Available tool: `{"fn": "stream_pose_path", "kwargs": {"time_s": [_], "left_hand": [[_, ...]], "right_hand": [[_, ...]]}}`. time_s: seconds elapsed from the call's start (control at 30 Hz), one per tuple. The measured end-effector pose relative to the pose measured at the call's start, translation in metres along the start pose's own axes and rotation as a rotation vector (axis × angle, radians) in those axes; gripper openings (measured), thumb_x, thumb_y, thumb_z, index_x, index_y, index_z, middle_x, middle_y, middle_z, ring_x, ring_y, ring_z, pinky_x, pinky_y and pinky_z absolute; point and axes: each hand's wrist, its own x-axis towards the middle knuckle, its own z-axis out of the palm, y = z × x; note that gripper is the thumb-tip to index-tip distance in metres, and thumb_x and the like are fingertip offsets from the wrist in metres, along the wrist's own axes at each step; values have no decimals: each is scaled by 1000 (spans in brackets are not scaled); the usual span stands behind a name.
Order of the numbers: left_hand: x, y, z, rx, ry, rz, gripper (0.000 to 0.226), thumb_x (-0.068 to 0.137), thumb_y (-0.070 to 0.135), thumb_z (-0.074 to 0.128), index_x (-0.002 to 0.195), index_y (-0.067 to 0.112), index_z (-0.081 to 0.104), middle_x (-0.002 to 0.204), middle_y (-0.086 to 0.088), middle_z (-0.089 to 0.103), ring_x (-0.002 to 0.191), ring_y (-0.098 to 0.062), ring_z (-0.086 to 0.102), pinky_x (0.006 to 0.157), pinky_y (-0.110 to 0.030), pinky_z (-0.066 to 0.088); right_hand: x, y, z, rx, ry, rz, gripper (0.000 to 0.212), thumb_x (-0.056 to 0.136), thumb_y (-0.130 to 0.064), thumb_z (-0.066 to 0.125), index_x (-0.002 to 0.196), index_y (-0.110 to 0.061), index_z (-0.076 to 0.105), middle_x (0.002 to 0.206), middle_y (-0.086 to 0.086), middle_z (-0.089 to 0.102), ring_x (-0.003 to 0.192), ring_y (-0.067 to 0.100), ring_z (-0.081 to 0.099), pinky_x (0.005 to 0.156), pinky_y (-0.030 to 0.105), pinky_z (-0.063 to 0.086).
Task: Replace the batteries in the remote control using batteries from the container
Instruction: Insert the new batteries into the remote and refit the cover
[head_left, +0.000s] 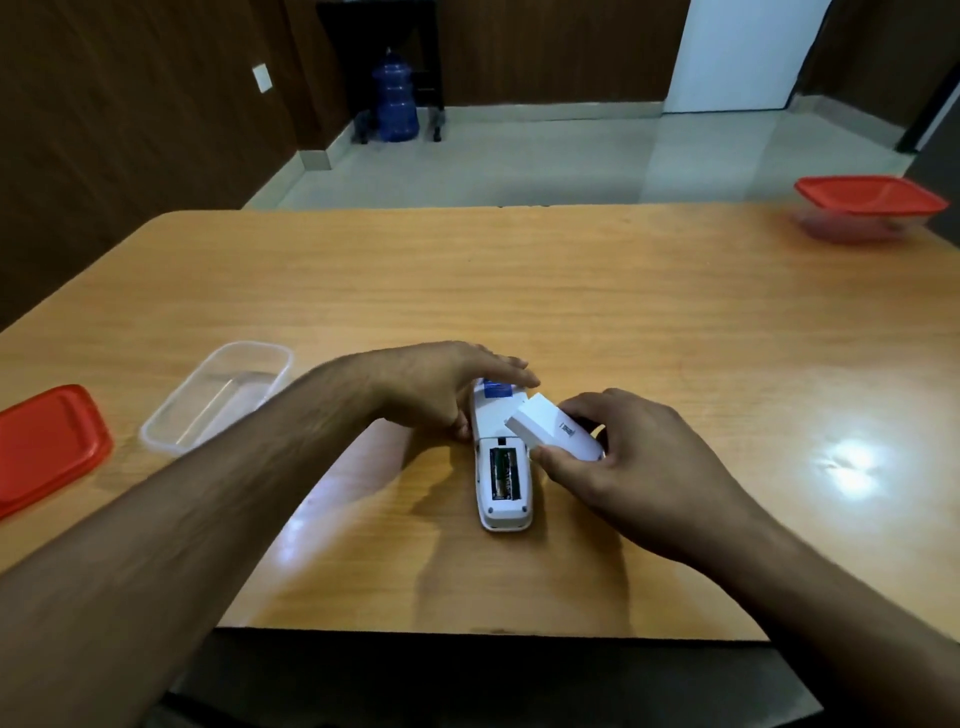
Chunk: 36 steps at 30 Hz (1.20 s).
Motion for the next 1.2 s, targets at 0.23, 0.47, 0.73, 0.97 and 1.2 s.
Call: {"fn": "stream_pose_path", "kwargs": {"time_s": [0.23,0.47,0.73,0.97,1.2], "left_hand": [[-4,-2,-5,4,122,-13,73,58,10,85,121,38,59,126,14,56,118,-8,47,96,-33,45],[-39,-9,-4,-360,323,-51,74,51,7,93,117,26,65,112,8,56,96,-2,59,79,-14,46],[-64,-8,20,-890,292,-127,60,66,-16,77,114,17,61,105,-13,61,81,-15,65,66,-24,54],[-60,-3,32,-1380,393,-202,45,74,-7,69,118,-1,59,102,-19,68,86,-26,72,60,-28,58],[-45,20,55,-1682,621,-132,29,87,23,62,110,6,63,106,-16,68,95,-28,65,84,-38,54]], "right_hand": [[0,0,7,-6,-30,-18,38,83,-55,57,114,-34,64,104,-12,63,92,10,58,72,33,49],[-4,0,15,-77,-10,-56,40,82,-56,55,116,-36,60,97,-13,58,88,10,56,67,30,44],[-8,-3,17,-170,3,-144,35,85,-56,54,114,-38,61,92,-12,52,81,11,55,64,29,45],[-8,-2,17,-297,2,-191,36,86,-54,53,116,-34,57,95,-10,54,82,14,55,62,29,42],[-6,-4,22,-228,29,-200,25,83,-49,57,99,-29,56,76,-9,47,68,9,45,52,20,26]]}}
